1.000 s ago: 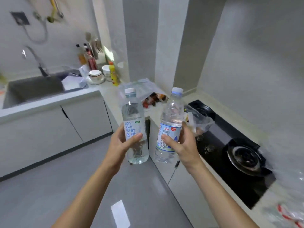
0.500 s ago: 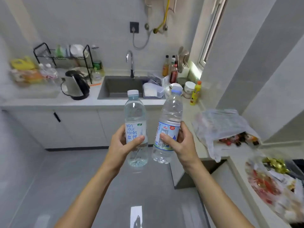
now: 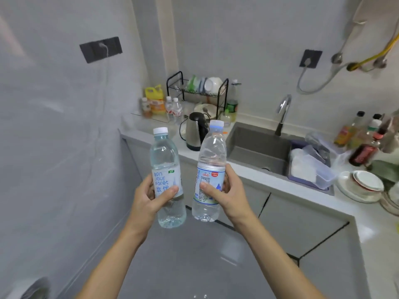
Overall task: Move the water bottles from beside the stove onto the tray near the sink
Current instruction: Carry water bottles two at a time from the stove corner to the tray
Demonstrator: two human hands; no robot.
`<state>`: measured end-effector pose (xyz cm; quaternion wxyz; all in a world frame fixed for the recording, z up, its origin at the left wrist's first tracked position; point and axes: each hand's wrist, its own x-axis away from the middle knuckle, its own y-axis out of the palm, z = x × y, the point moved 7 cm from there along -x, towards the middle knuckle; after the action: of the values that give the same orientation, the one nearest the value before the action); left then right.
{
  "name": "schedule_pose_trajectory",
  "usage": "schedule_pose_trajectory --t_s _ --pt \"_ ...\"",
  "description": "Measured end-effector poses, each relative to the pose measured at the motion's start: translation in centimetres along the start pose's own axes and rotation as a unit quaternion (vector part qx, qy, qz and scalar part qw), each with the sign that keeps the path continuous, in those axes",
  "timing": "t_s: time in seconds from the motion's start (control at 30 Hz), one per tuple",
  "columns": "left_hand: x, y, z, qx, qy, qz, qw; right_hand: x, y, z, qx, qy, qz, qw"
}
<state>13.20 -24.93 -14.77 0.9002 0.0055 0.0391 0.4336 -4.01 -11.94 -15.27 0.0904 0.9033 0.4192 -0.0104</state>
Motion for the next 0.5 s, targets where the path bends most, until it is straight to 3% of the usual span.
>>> schedule_pose_trajectory --t_s 0.3,0.5 --pt "-10.3 -10.7 -1.9 0.006 -0.023 0.145 0.989 -16.5 11.6 5.0 0.001 0.07 -0.147 0.987" --pt "-21.7 -18.8 -4.1 0.008 -0.03 0.173 0.985 -27.6 18.8 8.6 0.055 0.078 -0.148 0.984"
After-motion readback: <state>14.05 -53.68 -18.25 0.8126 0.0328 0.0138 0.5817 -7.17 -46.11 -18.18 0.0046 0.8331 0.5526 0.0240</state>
